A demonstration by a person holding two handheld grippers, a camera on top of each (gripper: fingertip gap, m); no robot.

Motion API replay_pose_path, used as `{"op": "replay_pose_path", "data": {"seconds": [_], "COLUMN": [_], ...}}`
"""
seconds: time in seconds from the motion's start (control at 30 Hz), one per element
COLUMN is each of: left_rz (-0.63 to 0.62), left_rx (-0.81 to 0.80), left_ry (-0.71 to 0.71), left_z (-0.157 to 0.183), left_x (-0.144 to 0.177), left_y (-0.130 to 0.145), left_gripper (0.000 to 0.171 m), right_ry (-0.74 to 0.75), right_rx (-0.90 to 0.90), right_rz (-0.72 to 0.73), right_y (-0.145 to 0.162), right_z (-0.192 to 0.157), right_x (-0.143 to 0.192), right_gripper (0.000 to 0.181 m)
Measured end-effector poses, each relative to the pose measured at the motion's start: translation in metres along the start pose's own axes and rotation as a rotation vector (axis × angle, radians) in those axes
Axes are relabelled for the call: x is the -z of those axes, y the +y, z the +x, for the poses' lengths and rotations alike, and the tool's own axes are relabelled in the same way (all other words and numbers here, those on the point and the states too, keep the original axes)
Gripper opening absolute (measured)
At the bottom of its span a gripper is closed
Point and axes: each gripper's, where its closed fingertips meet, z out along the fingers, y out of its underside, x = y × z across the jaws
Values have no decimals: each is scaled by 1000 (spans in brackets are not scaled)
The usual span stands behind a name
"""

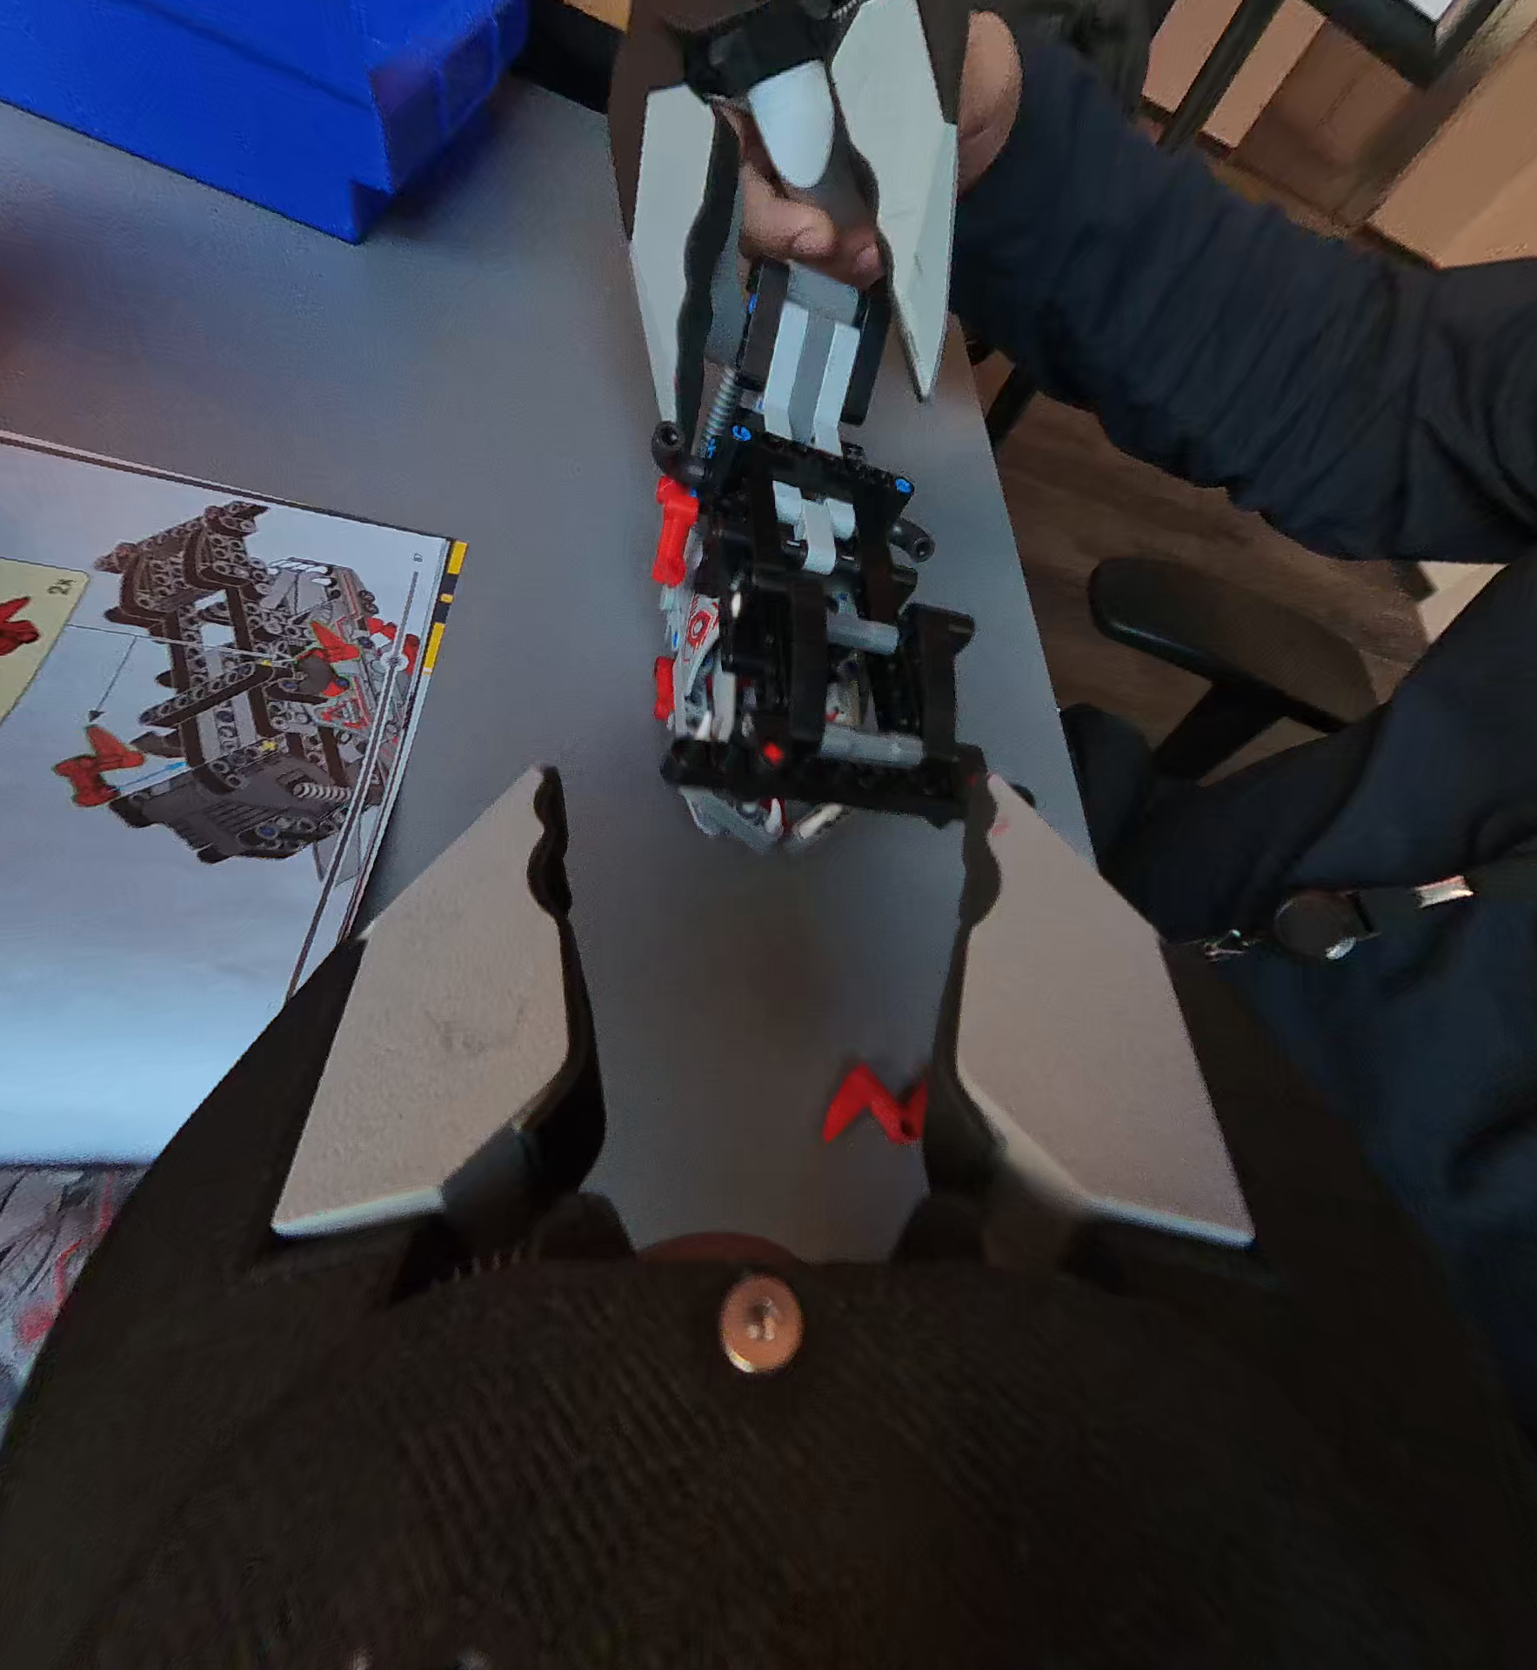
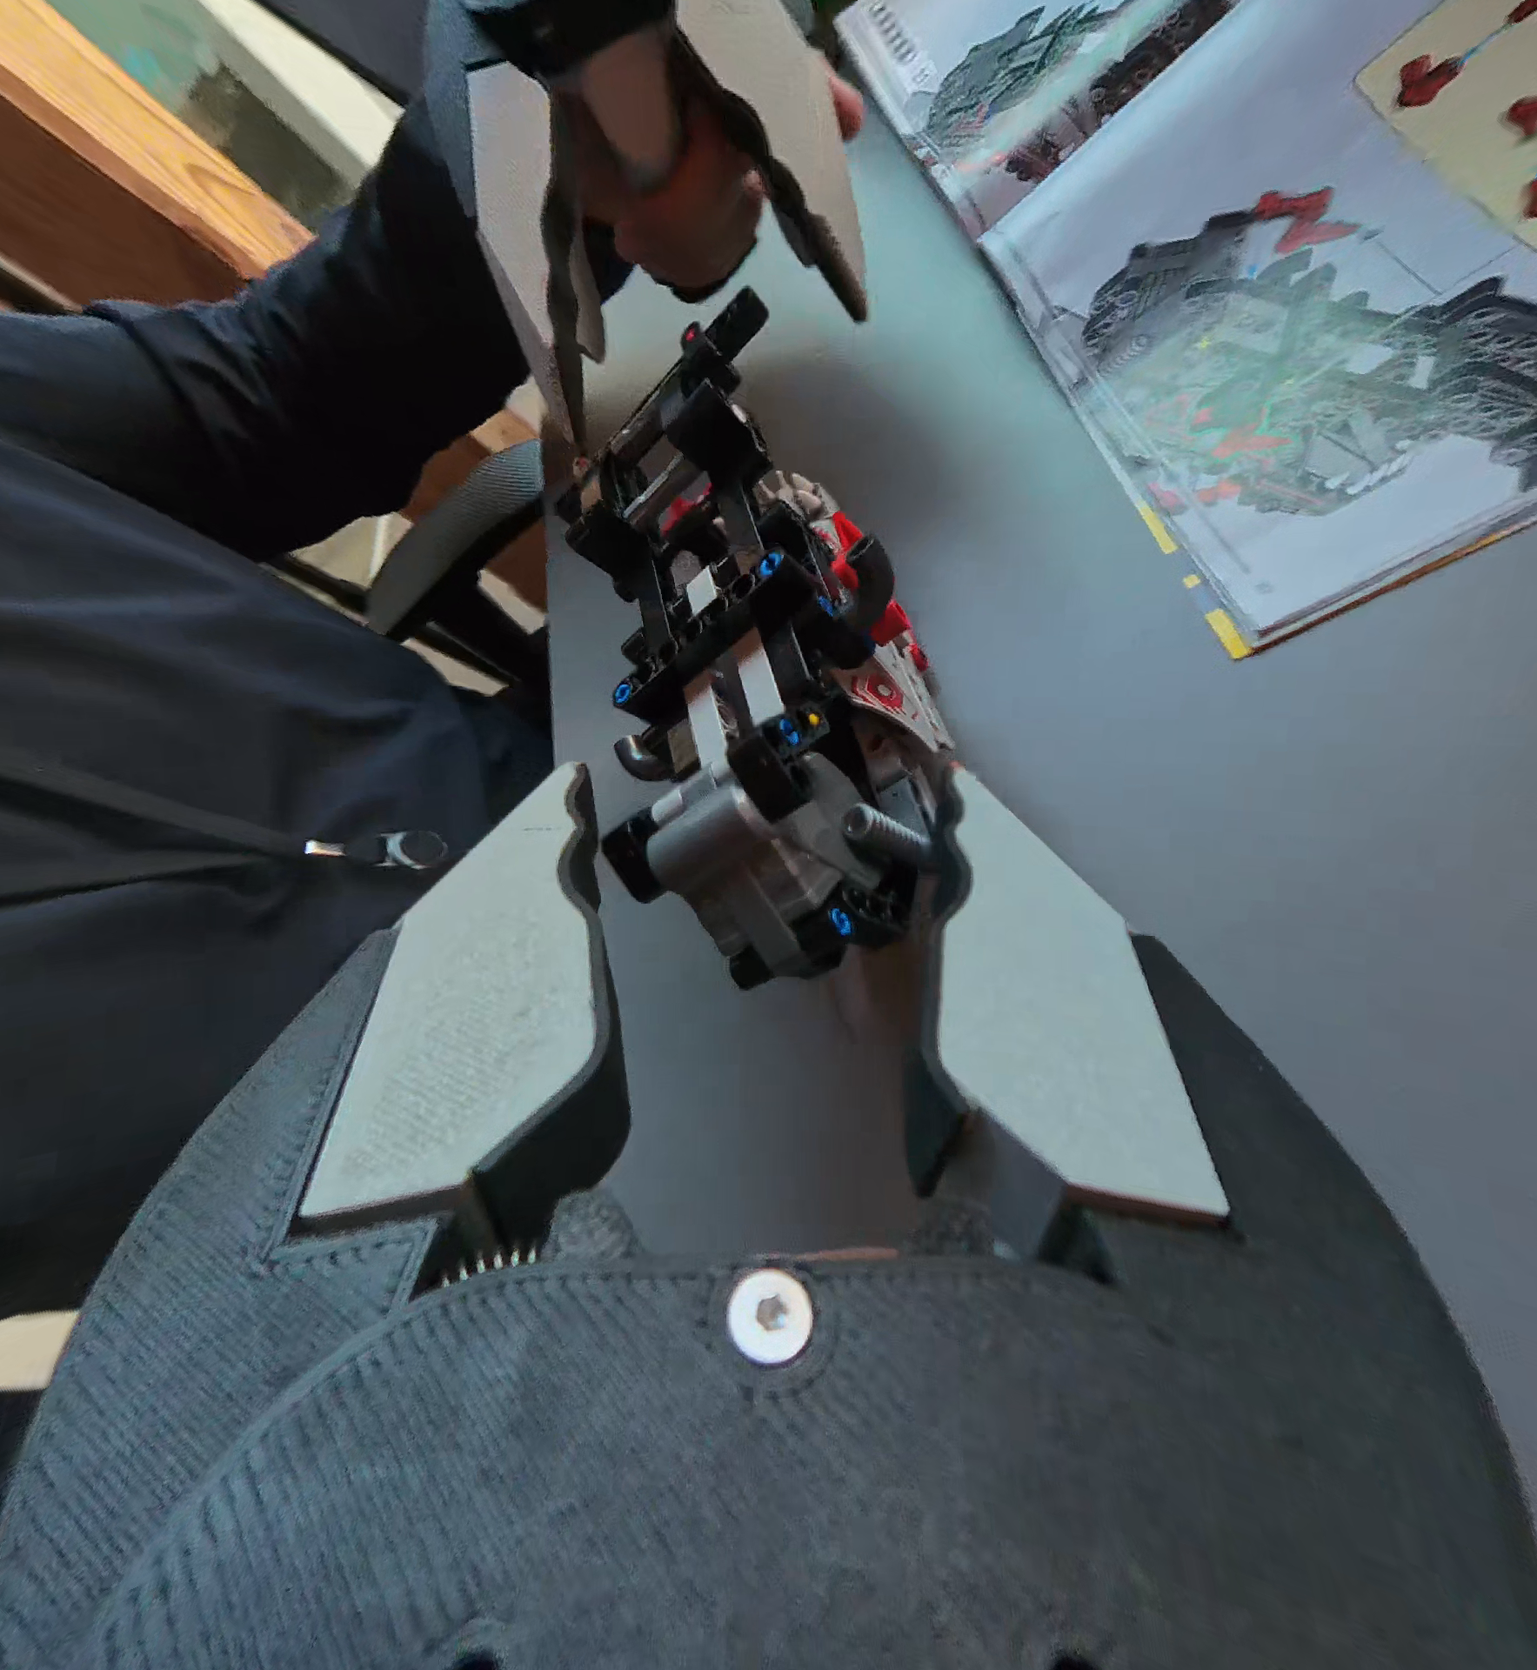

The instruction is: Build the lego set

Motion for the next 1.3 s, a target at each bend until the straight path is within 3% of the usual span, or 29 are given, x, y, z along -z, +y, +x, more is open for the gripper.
{"op": "replay_pose_path", "data": {"seconds": [0.13, 0.23, 0.47, 0.77, 0.87, 0.97, 1.07, 1.17, 1.3], "left_rz": [-52, -119, -213, -105, -72, -45, -48, -117, -191], "left_rx": [-18, -34, -12, -47, -132, -286, -343, -318, -271], "left_ry": [-120, -154, -192, -339, -420, -515, -457, -352, -279], "left_z": [1, 18, 34, 33, 33, 25, 15, -1, -11], "left_x": [28, 43, 22, 30, 28, 27, 11, -11, -31], "left_y": [13, 37, 81, 55, 29, -10, -36, -35, -17], "left_gripper": [86, 62, 61, 60, 60, 79, 92, 100, 98], "right_ry": [113, 256, 464, 780, 804, 879, 1000, 1193, 1231], "right_rx": [61, 115, 177, 308, 349, 335, 348, 408, 509], "right_rz": [89, 113, 192, 191, 192, 233, 246, 187, 148], "right_y": [-6, -3, 14, 31, 23, 11, 5, 3, -1], "right_z": [-5, -3, -10, -23, -27, -25, -18, -7, -8], "right_x": [19, 32, 41, 46, 32, 14, -2, 3, -3], "right_gripper": [73, 73, 71, 80, 81, 90, 106, 104, 81]}}
